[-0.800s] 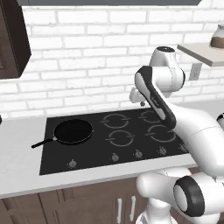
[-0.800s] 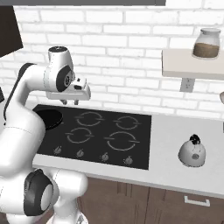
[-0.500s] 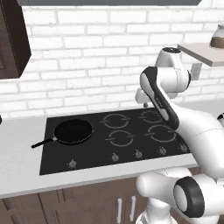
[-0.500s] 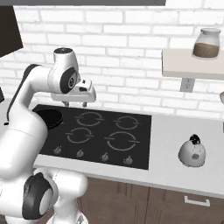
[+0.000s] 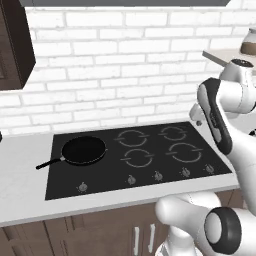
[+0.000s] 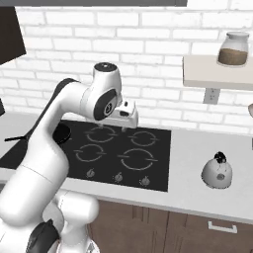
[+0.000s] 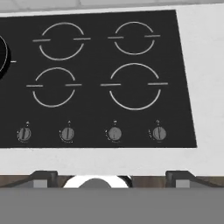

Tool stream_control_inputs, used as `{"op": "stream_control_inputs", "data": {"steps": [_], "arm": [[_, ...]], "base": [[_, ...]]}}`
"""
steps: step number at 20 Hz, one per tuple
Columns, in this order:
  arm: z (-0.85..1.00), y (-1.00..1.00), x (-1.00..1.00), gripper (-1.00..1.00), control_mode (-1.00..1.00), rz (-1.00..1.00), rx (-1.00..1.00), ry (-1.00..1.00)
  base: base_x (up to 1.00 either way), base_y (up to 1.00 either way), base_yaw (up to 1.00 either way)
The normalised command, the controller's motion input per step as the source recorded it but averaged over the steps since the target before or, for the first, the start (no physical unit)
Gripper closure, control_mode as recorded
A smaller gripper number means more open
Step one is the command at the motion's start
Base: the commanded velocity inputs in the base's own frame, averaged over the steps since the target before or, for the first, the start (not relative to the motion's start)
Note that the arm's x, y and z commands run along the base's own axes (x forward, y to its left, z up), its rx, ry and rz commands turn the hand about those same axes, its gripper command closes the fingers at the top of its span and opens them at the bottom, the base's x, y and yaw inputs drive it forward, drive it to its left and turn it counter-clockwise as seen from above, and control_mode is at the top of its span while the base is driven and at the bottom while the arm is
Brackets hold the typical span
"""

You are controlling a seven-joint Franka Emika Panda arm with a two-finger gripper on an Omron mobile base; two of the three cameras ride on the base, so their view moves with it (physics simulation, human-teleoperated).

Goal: Pick the kettle from the counter and place it on a stove burner. Then turn the burner on.

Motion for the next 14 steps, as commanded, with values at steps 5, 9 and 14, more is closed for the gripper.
{"op": "stream_control_inputs", "data": {"steps": [5, 9, 14], "arm": [[-0.01, -1.0, -0.07, -1.0, -1.0, -0.14, 0.04, -0.02], [0.0, -1.0, 0.1, -1.0, -1.0, -0.14, 0.0, 0.0], [-0.03, -1.0, 0.08, -1.0, -1.0, -0.13, 0.0, 0.01]], "base": [[0.0, 0.0, 0.0], [0.0, 0.0, 0.0], [0.0, 0.0, 0.0]]}}
